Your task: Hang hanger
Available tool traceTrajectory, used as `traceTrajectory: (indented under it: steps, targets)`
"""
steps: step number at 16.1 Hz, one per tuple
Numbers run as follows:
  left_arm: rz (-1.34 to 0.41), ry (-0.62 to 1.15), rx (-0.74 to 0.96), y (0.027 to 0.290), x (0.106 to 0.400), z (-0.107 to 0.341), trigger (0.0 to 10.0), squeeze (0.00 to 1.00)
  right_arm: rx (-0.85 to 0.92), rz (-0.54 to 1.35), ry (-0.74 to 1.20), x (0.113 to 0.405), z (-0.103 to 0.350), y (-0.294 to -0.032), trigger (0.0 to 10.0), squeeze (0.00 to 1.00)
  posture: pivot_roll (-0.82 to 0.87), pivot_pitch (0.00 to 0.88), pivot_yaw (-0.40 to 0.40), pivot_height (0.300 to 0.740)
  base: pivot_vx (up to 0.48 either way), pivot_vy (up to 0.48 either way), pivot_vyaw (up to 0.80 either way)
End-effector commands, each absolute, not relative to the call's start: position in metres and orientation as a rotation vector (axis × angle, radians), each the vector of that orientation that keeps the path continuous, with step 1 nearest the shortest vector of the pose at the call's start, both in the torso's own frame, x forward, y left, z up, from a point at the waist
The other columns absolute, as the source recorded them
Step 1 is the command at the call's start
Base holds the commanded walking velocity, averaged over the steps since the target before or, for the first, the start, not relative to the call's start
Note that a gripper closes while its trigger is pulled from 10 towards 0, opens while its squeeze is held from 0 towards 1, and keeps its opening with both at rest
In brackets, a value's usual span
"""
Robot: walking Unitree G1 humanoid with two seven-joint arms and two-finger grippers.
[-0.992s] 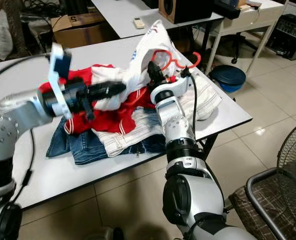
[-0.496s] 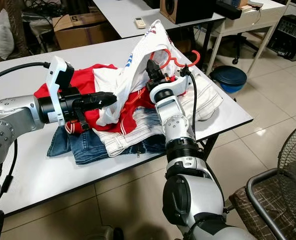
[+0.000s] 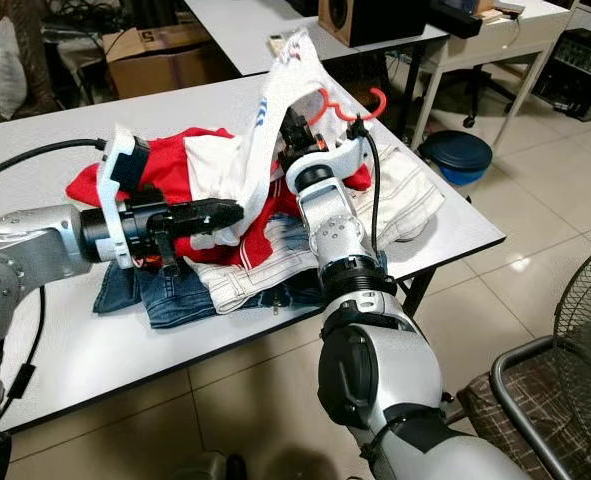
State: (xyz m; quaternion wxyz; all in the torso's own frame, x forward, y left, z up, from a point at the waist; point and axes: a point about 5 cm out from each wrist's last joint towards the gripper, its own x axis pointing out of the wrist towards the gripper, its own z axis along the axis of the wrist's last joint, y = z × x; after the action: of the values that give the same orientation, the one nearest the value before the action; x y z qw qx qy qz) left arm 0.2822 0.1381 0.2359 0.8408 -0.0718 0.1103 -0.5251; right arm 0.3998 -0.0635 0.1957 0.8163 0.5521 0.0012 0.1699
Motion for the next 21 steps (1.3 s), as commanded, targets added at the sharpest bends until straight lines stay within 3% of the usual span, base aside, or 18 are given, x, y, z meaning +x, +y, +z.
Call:
traceTrajectory:
  steps: [1,3,7,11,14,15,16,17,18,21]
  targets:
    - [-1.124,0.211,-0.158,0.137,0.28,0.243,0.0,0.0,1.189,0.374,-0.033,0.403,0.207,-0.063,10.0,0.0,0.16,0.03,0.048,0.74,0.0,0.0,0.0]
    - [-1.141,0.171,-0.206,0.13,0.282,0.251,0.0,0.0,1.212,0.397,0.005,0.401,0.205,-0.052,10.0,0.0,0.16,0.028,0.047,0.74,0.0,0.0,0.0]
    - [-1.043,0.132,-0.139,0.123,0.295,0.246,0.0,0.0,1.191,0.592,0.171,0.382,0.196,-0.019,10.0,0.0,0.14,0.017,0.05,0.74,0.0,0.0,0.0]
    - [-0.903,0.137,-0.041,0.144,0.307,0.244,0.0,0.0,1.197,0.584,0.211,0.37,0.184,-0.051,10.0,0.0,0.11,0.015,0.051,0.74,0.0,0.0,0.0]
    - [-0.814,0.155,0.055,0.152,0.314,0.237,0.0,0.0,1.105,0.638,0.27,0.35,0.179,-0.06,10.0,0.0,0.1,0.008,0.042,0.74,0.0,0.0,0.0]
    - [-0.796,0.163,0.062,0.15,0.315,0.235,4.1,0.0,1.105,0.642,0.274,0.347,0.18,-0.06,10.0,0.0,0.1,0.004,0.04,0.74,0.0,0.0,0.0]
    - [-0.796,0.174,0.034,0.148,0.316,0.233,10.0,0.0,1.098,0.646,0.278,0.344,0.18,-0.06,10.0,0.0,0.1,0.004,0.04,0.74,0.0,0.0,0.0]
    - [-0.812,0.193,-0.007,0.145,0.316,0.231,10.0,0.62,1.088,0.646,0.28,0.343,0.181,-0.061,10.0,0.0,0.09,0.0,0.041,0.74,0.0,0.0,0.0]
    - [-0.828,0.206,-0.007,0.143,0.315,0.23,10.0,1.0,1.083,0.639,0.28,0.342,0.181,-0.062,10.0,0.0,0.09,0.0,0.042,0.74,0.0,0.0,0.0]
    - [-0.836,0.22,0.037,0.15,0.314,0.226,10.0,1.0,1.063,0.588,0.242,0.341,0.188,-0.074,10.0,0.0,0.08,0.0,0.042,0.74,0.0,0.0,0.0]
